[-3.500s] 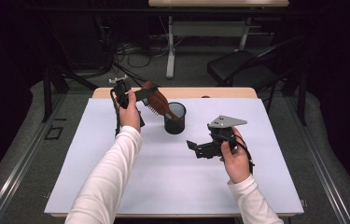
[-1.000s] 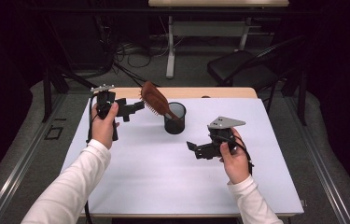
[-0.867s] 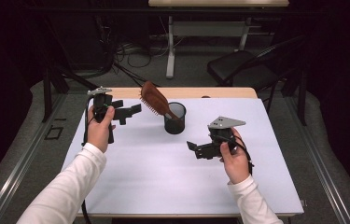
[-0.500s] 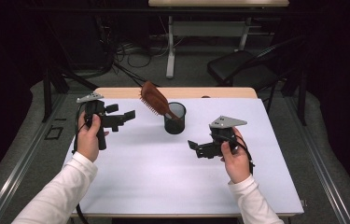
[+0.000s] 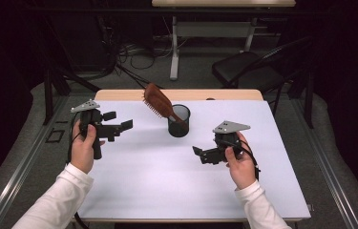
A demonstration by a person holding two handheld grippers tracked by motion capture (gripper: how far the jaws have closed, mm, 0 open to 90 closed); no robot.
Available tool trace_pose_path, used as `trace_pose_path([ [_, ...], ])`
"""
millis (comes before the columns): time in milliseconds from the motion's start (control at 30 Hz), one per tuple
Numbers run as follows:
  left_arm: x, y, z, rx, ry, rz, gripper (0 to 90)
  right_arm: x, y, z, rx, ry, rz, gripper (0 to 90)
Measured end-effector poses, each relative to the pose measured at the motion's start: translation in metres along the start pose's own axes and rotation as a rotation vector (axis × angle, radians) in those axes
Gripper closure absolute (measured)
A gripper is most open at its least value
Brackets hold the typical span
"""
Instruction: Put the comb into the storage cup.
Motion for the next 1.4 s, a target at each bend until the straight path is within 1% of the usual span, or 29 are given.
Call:
trace_pose_path([
  [133,-0.005,-0.001,-0.003,0.023,0.004,-0.019,4.5,-0.002,-0.002,-0.004,-0.010,0.019,-0.017,0.0],
  [200,-0.008,-0.001,-0.005,0.046,0.002,-0.016,4.5,-0.004,-0.004,-0.006,-0.018,0.030,-0.027,0.0],
  [333,-0.013,0.000,-0.009,0.061,0.000,-0.013,4.5,-0.011,-0.005,-0.012,-0.017,0.042,-0.034,0.0],
  [433,-0.016,0.000,-0.014,0.059,0.002,-0.015,4.5,-0.019,-0.007,-0.016,-0.021,0.044,-0.048,0.0],
  [567,-0.022,0.002,-0.021,0.057,-0.002,-0.015,4.5,-0.031,-0.012,-0.025,-0.013,0.037,-0.075,0.0],
  [600,-0.024,0.003,-0.023,0.051,-0.006,-0.015,4.5,-0.034,-0.013,-0.027,-0.010,0.032,-0.082,0.0],
  [667,-0.027,0.003,-0.026,0.046,-0.011,-0.023,4.5,-0.040,-0.017,-0.031,-0.004,0.023,-0.097,0.0],
  [733,-0.029,0.003,-0.030,0.038,-0.012,-0.025,4.5,-0.044,-0.019,-0.036,0.014,0.016,-0.102,0.0],
  [833,-0.032,0.002,-0.037,0.039,-0.014,-0.029,4.5,-0.051,-0.023,-0.043,0.024,0.007,-0.120,0.0],
  [867,-0.032,0.001,-0.039,0.040,-0.013,-0.030,4.5,-0.052,-0.024,-0.045,0.025,0.006,-0.123,0.0],
  [967,-0.033,0.000,-0.046,0.032,-0.024,-0.032,4.5,-0.057,-0.026,-0.051,0.050,-0.004,-0.125,0.0],
  [1000,-0.033,0.000,-0.049,0.037,-0.026,-0.031,4.5,-0.058,-0.027,-0.053,0.053,-0.005,-0.127,0.0],
  [1133,-0.032,-0.002,-0.060,0.038,-0.033,-0.027,4.5,-0.064,-0.032,-0.063,0.062,-0.018,-0.153,0.0],
  [1200,-0.032,-0.001,-0.065,0.044,-0.036,-0.018,4.5,-0.067,-0.033,-0.067,0.069,-0.023,-0.162,0.0],
  [1333,-0.032,0.000,-0.075,0.031,-0.033,-0.020,4.6,-0.070,-0.037,-0.076,0.093,-0.040,-0.175,0.0],
  [1400,-0.031,0.001,-0.079,0.026,-0.037,-0.018,4.5,-0.070,-0.039,-0.081,0.098,-0.051,-0.184,0.0],
])
Point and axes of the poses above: each handheld gripper's, and its own axes: x roughly forward along the jaws, z roughly out of its top, y roughly to its left, the point moved 10 cm from there along x, roughly forward along the jaws, and after that the axes turned 15 degrees about z, right-handed, at the moved point
